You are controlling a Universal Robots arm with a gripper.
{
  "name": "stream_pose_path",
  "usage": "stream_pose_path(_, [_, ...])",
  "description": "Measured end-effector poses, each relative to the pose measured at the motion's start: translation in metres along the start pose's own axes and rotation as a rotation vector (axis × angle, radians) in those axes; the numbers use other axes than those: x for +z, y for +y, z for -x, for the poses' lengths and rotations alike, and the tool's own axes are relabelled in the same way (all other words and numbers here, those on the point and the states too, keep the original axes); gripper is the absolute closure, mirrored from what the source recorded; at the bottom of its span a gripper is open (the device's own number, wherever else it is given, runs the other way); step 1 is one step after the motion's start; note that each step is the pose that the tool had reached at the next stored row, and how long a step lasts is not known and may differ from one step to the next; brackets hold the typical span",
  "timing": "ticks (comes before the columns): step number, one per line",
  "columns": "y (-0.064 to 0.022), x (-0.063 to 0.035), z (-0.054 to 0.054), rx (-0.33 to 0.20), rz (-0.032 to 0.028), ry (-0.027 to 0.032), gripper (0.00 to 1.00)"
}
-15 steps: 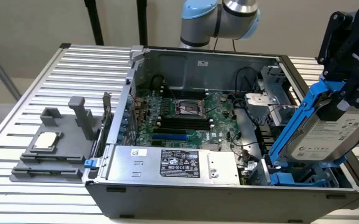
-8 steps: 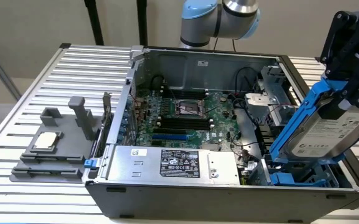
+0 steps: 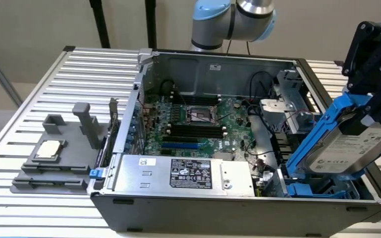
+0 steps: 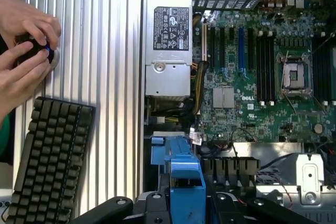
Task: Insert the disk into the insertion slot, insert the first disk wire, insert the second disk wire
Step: 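Insert the disk into the insertion slot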
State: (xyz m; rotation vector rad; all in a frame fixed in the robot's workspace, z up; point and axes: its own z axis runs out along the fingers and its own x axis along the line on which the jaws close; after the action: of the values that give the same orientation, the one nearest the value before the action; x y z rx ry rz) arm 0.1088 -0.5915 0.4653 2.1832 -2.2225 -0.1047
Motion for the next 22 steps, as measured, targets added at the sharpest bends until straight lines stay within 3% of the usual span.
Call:
stream_pose_path(9, [-0.0067, 0.0098, -0.002, 0.0, 0.0101, -0.0049, 0.67])
stream_pose_path(16, [-0.0076, 0.014, -0.002, -0.002, 0.0121, -0.0162, 0.67])
stream_pose_path(22, [-0.0077, 0.0154, -0.002, -0.006, 0.0124, -0.0186, 0.67])
